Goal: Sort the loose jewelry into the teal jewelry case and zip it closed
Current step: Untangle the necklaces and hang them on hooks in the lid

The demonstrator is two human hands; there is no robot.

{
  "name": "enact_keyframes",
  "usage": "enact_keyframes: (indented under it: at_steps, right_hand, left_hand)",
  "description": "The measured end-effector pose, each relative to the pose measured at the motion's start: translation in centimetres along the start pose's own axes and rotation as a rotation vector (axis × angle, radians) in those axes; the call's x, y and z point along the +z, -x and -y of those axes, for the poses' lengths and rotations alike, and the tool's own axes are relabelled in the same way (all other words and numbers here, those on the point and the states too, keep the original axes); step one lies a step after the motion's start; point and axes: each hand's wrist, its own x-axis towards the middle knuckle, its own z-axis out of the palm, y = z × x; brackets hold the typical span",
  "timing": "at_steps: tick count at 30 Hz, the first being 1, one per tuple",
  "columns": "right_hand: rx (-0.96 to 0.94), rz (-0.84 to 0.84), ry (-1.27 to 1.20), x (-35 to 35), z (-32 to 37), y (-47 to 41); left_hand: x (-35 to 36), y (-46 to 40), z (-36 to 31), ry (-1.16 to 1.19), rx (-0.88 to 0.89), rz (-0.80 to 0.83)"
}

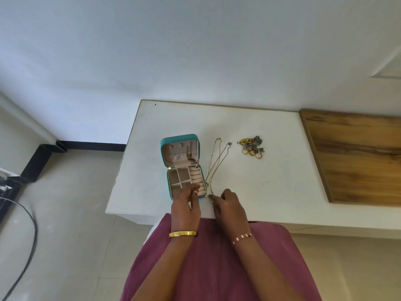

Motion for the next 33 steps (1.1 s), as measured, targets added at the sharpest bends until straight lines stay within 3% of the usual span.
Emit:
enact_keyframes:
  at_steps: [7,11,16,24,33]
  right_hand:
    - [0.128,0.011,-0.031,-1.2,-1.6,0.1]
    - [0.229,-0.003,-0.103,-1.9,-1.6,0.2]
    - [0.244,0.087,-0.012,-1.7,-1.4,0.0]
    - [0.36,0.041,-0.126,-1.5,-1.1,-0.4]
    - [0.426,0.132,-0.012,-1.3,-0.2,-0.7]
  left_hand:
    - [0.1,0.4,0.0,-0.085,0.092,0.048]
    - [0.1,0.5,0.0,-0.097,0.099,0.06]
    - [0.1,0.6,0.0,-0.107,0.106,0.079]
    - [0.2,0.4,0.2,-0.111,0.097,0.078]
    - [0.2,0.4,0.1,-0.121,0.09,0.087]
